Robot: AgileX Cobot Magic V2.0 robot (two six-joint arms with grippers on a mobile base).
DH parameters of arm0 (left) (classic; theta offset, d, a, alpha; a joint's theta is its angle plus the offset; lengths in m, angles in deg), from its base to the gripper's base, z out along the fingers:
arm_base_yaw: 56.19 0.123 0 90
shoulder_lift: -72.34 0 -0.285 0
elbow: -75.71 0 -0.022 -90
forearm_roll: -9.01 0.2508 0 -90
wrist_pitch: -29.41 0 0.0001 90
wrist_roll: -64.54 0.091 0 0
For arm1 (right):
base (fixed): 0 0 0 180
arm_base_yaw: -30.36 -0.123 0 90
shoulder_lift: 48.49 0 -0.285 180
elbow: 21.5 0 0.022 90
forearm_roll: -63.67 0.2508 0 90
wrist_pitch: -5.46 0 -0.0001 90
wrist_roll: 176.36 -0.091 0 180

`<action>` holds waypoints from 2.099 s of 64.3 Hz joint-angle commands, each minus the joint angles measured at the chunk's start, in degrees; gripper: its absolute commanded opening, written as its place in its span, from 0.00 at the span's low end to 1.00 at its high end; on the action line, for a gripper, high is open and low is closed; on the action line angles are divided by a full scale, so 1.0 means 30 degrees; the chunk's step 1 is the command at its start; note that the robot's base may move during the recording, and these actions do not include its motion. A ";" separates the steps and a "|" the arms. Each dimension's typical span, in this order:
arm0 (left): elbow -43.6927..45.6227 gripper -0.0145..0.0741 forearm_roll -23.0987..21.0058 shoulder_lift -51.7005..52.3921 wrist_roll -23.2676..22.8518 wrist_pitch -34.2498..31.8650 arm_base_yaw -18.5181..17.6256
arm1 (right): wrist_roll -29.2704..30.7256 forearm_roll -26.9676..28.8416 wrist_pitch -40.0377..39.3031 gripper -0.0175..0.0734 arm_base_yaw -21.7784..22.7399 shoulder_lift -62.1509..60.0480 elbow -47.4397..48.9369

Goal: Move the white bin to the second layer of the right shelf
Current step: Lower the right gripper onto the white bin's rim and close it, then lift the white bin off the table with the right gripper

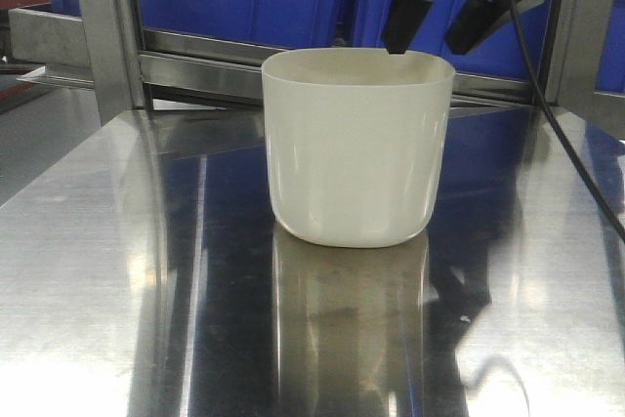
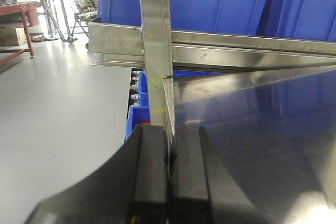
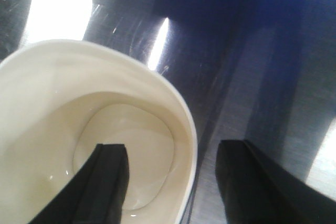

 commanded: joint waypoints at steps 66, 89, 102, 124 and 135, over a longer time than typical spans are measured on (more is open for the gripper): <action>-0.0702 0.26 -0.0105 0.0267 -0.0067 -0.1600 -0.0138 | 0.0109 -0.1381 -0.0038 0.60 0.0076 0.2517 0.0825; -0.0702 0.26 -0.0105 0.0267 -0.0067 -0.1600 -0.0138 | 0.0109 -0.1916 -0.1792 0.25 0.0076 0.1008 0.0840; -0.0702 0.26 -0.0105 0.0267 -0.0067 -0.1600 -0.0138 | 0.0109 -0.2554 -0.2628 0.25 0.0076 -0.1719 0.0840; -0.0702 0.26 -0.0105 0.0267 -0.0067 -0.1600 -0.0138 | 0.0109 -0.2723 -0.3167 0.25 0.0076 -0.6769 -0.0682; -0.0702 0.26 -0.0105 0.0267 -0.0067 -0.1600 -0.0138 | 0.0109 -0.2723 -0.5193 0.25 0.0076 -0.9904 -0.3538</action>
